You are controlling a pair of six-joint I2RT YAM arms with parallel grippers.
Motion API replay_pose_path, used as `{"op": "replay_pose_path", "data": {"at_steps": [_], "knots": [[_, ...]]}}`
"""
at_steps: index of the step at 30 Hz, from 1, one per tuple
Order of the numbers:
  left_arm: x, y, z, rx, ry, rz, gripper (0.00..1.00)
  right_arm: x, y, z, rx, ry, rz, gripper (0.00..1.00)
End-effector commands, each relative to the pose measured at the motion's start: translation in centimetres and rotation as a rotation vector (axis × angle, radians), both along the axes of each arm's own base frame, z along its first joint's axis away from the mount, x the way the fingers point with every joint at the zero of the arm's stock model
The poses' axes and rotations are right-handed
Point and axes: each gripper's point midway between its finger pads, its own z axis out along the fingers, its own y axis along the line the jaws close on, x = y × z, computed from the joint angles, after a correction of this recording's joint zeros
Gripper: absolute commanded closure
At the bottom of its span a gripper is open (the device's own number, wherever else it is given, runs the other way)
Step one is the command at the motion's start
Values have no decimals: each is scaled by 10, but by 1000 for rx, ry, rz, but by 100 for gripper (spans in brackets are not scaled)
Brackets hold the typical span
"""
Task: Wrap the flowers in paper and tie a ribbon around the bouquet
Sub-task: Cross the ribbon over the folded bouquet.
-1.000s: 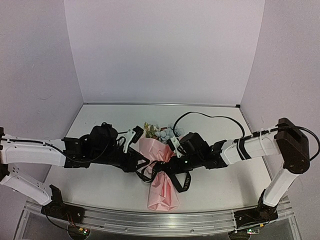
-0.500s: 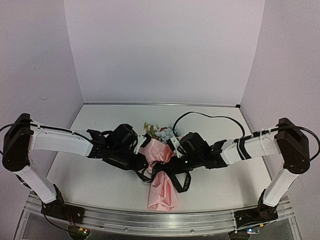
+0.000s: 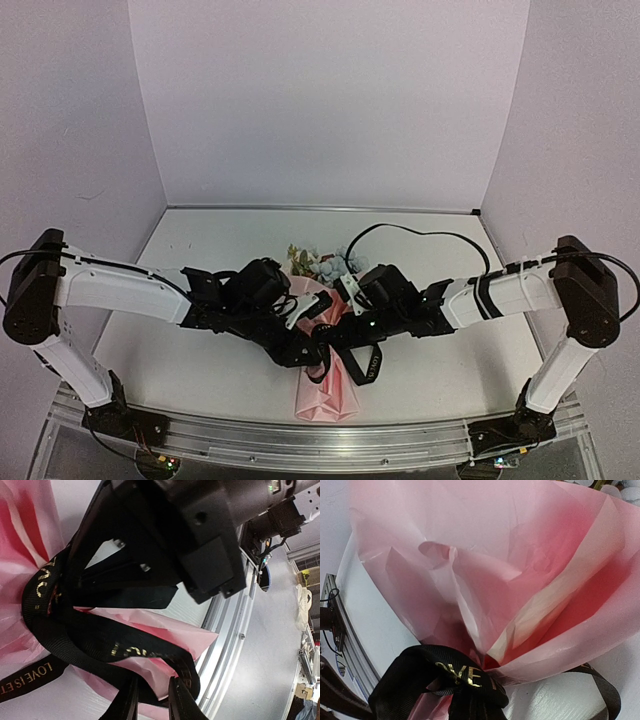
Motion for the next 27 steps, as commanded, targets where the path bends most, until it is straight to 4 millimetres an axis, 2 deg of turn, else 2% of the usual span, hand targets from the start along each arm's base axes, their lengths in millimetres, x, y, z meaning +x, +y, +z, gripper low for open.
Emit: {"op": "replay_pose_path", "data": {"at_steps": [1, 7, 9, 11, 15, 18, 20, 21, 22, 24, 27], "knots": [[-6, -22, 42, -157, -10, -83, 76, 5, 11, 28, 50, -55, 12, 100], [-15, -41, 39, -169, 22, -134, 76, 5, 9, 26, 43, -58, 14, 100], [-16, -43, 42, -177, 14, -135, 76, 5, 9, 26, 44, -61, 15, 100], [-13, -40, 55, -204, -15, -111, 73, 4, 10, 28, 49, -62, 22, 100], [6, -29, 90, -263, -96, -3, 57, 1, 9, 30, 47, -77, 42, 100], [34, -11, 105, -281, -146, 135, 49, -1, 9, 30, 42, -90, 53, 100], [59, 5, 104, -262, -153, 243, 51, -3, 10, 30, 40, -94, 62, 100], [73, 13, 99, -241, -147, 287, 54, -3, 11, 30, 38, -97, 66, 100], [79, 16, 96, -228, -140, 301, 56, -4, 11, 29, 36, -100, 70, 100], [86, 17, 85, -187, -126, 299, 59, -6, 11, 28, 31, -104, 77, 100], [85, 7, 68, -133, -92, 248, 63, -7, 11, 27, 24, -114, 83, 100]]}}
